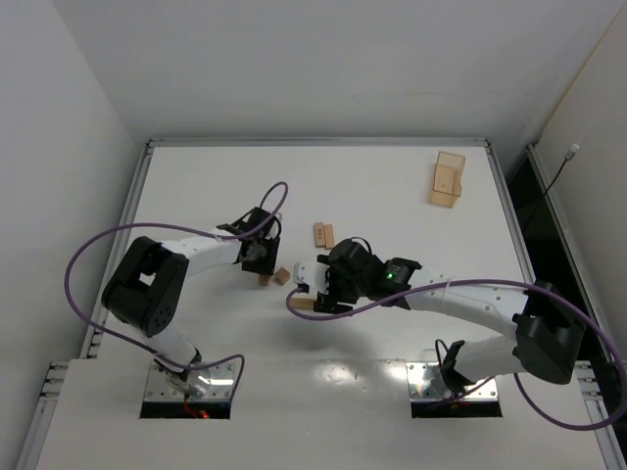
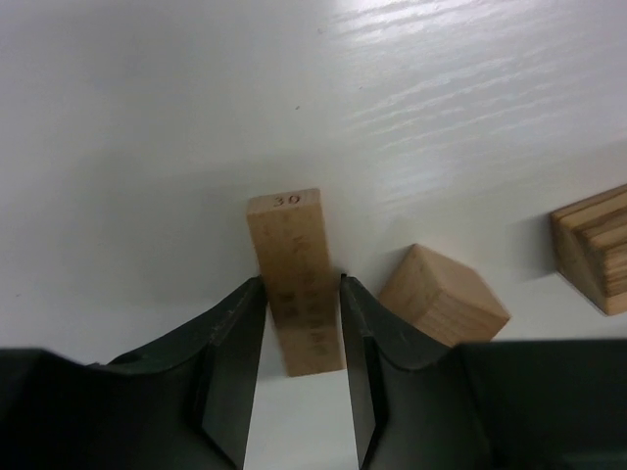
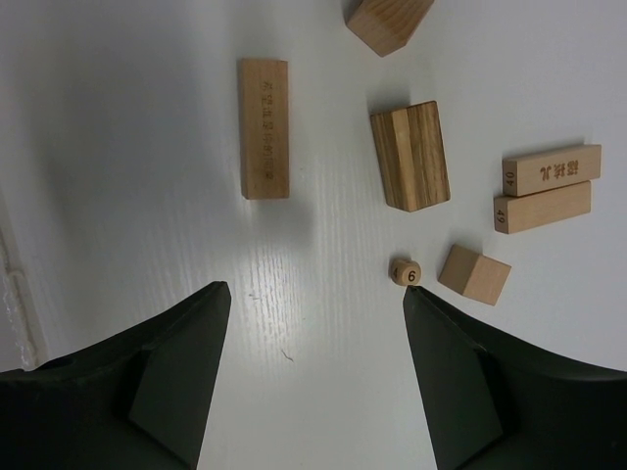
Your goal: Build the wood block tower
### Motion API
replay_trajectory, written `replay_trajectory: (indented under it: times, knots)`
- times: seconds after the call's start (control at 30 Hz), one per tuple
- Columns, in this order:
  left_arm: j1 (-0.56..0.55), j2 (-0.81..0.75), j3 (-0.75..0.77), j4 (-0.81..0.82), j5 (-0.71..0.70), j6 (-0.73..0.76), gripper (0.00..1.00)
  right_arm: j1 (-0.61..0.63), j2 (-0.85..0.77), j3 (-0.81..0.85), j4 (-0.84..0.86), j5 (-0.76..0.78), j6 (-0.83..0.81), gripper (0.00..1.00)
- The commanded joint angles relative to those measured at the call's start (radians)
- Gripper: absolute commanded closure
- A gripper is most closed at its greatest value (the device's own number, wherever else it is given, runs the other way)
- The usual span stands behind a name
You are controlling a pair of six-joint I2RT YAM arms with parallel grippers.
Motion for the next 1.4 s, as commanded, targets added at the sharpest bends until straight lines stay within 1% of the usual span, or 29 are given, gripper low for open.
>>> replay_trajectory:
  times: [0.0,0.07,0.17,0.2,0.23,0.33,0.37,0.43,0.47,0.53,0.57,0.67,0.83,0.9,1.07,1.13,1.17,1.2,1.27,1.3,1.33,1.37]
  knots:
    - [-0.008,0.029,0.007,0.003,0.004,-0.011,0.66,-0.003,-0.004,0.000,0.038,0.012,0.017,0.32]
    - [-0.008,0.040,0.007,0.003,0.015,-0.011,0.66,-0.003,-0.004,0.000,0.038,0.012,0.017,0.32]
    - [-0.008,0.060,0.035,-0.008,-0.004,-0.011,0.86,-0.012,0.005,0.000,0.038,0.012,0.017,0.32]
    - [-0.008,0.077,0.061,-0.017,-0.016,-0.011,0.97,-0.012,0.005,0.000,0.047,0.012,0.017,0.32]
    - [-0.008,0.087,0.076,-0.017,-0.016,-0.011,1.00,-0.012,0.005,0.000,0.047,0.012,0.017,0.32]
    - [-0.008,0.129,0.150,-0.037,-0.053,-0.011,1.00,-0.012,0.015,0.000,0.056,0.021,0.031,0.32]
    - [0.001,0.162,0.212,-0.051,-0.065,-0.020,1.00,-0.012,0.015,0.000,0.056,0.021,0.048,0.32]
    - [0.001,0.198,0.275,-0.051,-0.065,-0.029,1.00,-0.012,0.024,0.000,0.067,0.050,0.084,0.34]
    - [0.001,0.216,0.336,-0.063,-0.074,-0.039,1.00,-0.023,0.024,0.000,0.078,0.050,0.098,0.34]
    - [0.001,0.265,0.392,-0.074,-0.083,-0.048,1.00,-0.023,0.024,0.009,0.087,0.085,0.132,0.34]
    - [0.001,0.281,0.441,-0.086,-0.100,-0.048,1.00,-0.038,0.024,0.018,0.087,0.085,0.162,0.34]
    - [0.001,0.339,0.507,-0.098,-0.125,-0.059,1.00,-0.077,0.047,0.040,0.087,0.099,0.221,0.34]
    - [0.021,0.397,0.530,-0.098,-0.140,-0.069,1.00,-0.115,0.094,0.095,0.046,0.081,0.275,0.32]
    - [0.021,0.406,0.530,-0.098,-0.152,-0.080,1.00,-0.138,0.105,0.104,0.046,0.061,0.285,0.32]
    - [0.040,0.407,0.520,-0.098,-0.178,-0.089,1.00,-0.147,0.114,0.124,0.036,0.040,0.286,0.31]
    - [0.061,0.416,0.510,-0.098,-0.178,-0.089,0.95,-0.147,0.125,0.124,0.036,0.039,0.295,0.30]
    - [0.061,0.416,0.510,-0.098,-0.188,-0.089,0.90,-0.147,0.125,0.124,0.036,0.039,0.295,0.29]
    - [0.061,0.416,0.510,-0.098,-0.188,-0.098,0.78,-0.147,0.125,0.135,0.036,0.039,0.295,0.27]
    - [0.072,0.416,0.510,-0.098,-0.188,-0.098,0.65,-0.147,0.125,0.135,0.036,0.039,0.304,0.25]
    - [0.072,0.416,0.501,-0.098,-0.188,-0.098,0.44,-0.147,0.125,0.135,0.036,0.039,0.313,0.24]
    - [0.072,0.416,0.501,-0.098,-0.188,-0.098,0.32,-0.147,0.125,0.135,0.036,0.030,0.313,0.24]
    - [0.072,0.407,0.501,-0.098,-0.188,-0.098,0.23,-0.147,0.125,0.135,0.046,0.030,0.313,0.24]
